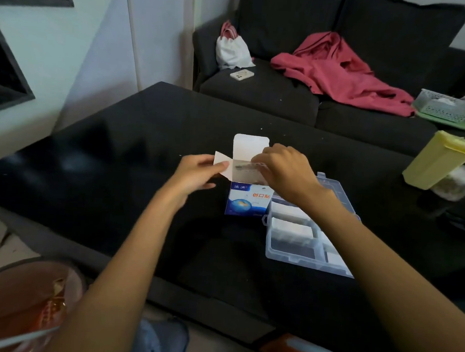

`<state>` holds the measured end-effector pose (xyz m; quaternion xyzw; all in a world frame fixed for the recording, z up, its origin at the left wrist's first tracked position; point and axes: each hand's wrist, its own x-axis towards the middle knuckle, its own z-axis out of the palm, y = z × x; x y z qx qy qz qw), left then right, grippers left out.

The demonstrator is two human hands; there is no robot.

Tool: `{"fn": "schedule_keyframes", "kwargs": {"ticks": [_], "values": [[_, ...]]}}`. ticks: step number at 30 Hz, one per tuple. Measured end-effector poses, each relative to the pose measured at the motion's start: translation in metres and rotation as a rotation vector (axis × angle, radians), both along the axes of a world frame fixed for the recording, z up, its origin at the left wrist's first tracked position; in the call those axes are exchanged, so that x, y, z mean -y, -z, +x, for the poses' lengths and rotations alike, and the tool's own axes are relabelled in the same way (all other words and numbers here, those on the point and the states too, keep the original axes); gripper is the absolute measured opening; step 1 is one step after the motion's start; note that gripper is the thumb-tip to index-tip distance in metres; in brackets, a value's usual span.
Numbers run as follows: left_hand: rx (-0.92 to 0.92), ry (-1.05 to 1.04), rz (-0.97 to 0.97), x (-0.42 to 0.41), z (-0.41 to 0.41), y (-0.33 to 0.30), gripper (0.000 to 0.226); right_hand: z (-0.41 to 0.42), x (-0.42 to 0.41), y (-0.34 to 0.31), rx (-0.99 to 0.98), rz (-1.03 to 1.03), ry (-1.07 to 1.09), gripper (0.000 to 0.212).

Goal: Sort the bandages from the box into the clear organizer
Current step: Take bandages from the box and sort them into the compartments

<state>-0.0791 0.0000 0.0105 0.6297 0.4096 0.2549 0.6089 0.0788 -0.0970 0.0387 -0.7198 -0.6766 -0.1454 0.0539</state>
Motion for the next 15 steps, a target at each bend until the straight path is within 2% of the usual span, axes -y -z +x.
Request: {"fn": "schedule_keyframes", "kwargs": {"ticks": [4, 9, 13, 15], "values": [[-0.058, 0.040, 0.007, -0.005, -0.014, 0.003, 0.042, -0.003, 0.007, 0.007, -0.134, 0.174, 0.036, 0.025], [-0.104, -0.036, 0.116, -0.006, -0.020, 0.003, 0.049, -0.009, 0.013, 0.017, -0.357, 0.231, 0.097, 0.028], [-0.230, -0.382, 0.499, 0.002, -0.010, -0.003, 0.030, -0.010, 0.012, 0.011, -0.620, 0.252, 0.154, 0.032], [-0.222, -0.435, 0.668, 0.015, 0.002, -0.008, 0.024, -0.010, 0.012, 0.009, -0.651, 0.263, 0.187, 0.032]]}}
